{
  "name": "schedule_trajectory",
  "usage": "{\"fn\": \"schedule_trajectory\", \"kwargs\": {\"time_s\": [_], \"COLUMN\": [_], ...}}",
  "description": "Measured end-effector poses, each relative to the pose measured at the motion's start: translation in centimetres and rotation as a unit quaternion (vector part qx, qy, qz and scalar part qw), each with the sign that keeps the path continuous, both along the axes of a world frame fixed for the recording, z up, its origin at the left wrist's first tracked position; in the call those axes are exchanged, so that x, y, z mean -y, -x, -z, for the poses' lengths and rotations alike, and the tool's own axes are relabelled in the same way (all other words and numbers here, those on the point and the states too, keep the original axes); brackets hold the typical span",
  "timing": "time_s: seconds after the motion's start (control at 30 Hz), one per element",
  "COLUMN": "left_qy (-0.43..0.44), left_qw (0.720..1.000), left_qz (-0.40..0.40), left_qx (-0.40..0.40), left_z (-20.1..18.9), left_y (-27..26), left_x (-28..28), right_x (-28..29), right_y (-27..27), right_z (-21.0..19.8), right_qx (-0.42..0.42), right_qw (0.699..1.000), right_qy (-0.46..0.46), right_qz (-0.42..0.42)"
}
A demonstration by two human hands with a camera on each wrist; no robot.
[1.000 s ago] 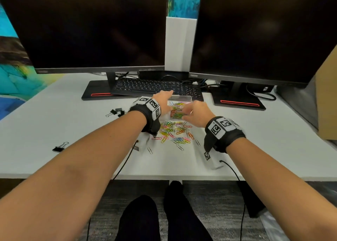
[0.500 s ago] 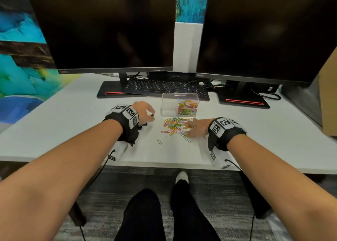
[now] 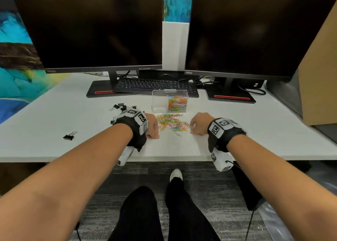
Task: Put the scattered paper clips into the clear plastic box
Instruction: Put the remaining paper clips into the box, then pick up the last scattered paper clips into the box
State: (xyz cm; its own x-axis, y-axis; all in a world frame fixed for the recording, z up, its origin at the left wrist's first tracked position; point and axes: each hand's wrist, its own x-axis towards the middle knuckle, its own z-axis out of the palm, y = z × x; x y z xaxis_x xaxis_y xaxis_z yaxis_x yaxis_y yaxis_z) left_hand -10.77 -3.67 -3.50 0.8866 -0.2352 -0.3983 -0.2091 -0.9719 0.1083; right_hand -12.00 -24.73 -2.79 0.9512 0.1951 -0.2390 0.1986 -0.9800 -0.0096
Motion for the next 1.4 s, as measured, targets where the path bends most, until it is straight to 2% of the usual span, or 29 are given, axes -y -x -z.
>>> {"fn": "schedule_trajectory", "kwargs": {"time_s": [0.13,0.2,0.27,0.37,0.43,0.5,0.57,0.6,0.67,0.73,0.8,1.0,1.2,1.4], "left_qy": [0.026,0.046,0.025,-0.048,-0.103,-0.127,-0.125,-0.121,-0.129,-0.150,-0.126,-0.083,-0.086,-0.078], "left_qw": [0.999,0.998,1.000,0.997,0.992,0.990,0.991,0.991,0.991,0.988,0.991,0.994,0.993,0.993], "left_qz": [0.035,0.029,0.000,-0.034,-0.046,-0.058,-0.048,-0.047,-0.036,0.002,0.034,0.017,0.025,0.006], "left_qx": [0.017,0.011,0.016,0.047,0.057,0.015,0.011,0.005,0.018,0.042,0.037,0.071,0.079,0.087], "left_z": [-0.1,-0.8,-1.5,-0.4,2.4,7.6,11.5,11.3,8.5,2.2,-0.5,-1.7,-1.3,-0.9], "left_y": [0.3,0.4,0.3,-1.6,-5.7,-13.0,-17.9,-17.9,-14.0,-5.6,-1.7,-2.2,-2.0,-2.3], "left_x": [2.3,2.6,2.2,0.8,-0.3,-2.0,-2.9,-2.4,-0.9,1.2,2.2,0.6,0.5,0.2], "right_x": [-2.2,-2.6,-2.4,-2.2,-2.6,-3.4,-4.2,-4.5,-5.0,-5.3,-5.3,-5.3,-7.9,-6.6], "right_y": [0.3,0.0,-0.6,-1.8,-2.6,-3.5,-4.4,-4.8,-5.4,-5.4,-5.4,-5.8,-5.6,-5.7], "right_z": [-0.6,-0.9,-1.0,-0.7,-0.4,-0.2,-0.1,0.0,0.3,0.1,-0.3,-1.1,-0.1,-0.2], "right_qx": [-0.012,-0.005,0.009,0.012,0.005,0.001,-0.009,-0.014,-0.019,-0.020,-0.023,0.022,0.018,0.011], "right_qw": [0.997,0.995,0.996,0.999,0.999,0.999,0.999,0.998,0.997,0.994,0.991,0.991,0.985,0.986], "right_qy": [-0.036,-0.063,-0.066,-0.035,-0.018,-0.005,0.006,0.012,0.037,0.062,0.068,0.021,0.003,-0.007], "right_qz": [-0.072,-0.077,-0.065,-0.040,-0.036,-0.041,-0.051,-0.058,-0.072,-0.093,-0.113,-0.130,-0.174,-0.164]}}
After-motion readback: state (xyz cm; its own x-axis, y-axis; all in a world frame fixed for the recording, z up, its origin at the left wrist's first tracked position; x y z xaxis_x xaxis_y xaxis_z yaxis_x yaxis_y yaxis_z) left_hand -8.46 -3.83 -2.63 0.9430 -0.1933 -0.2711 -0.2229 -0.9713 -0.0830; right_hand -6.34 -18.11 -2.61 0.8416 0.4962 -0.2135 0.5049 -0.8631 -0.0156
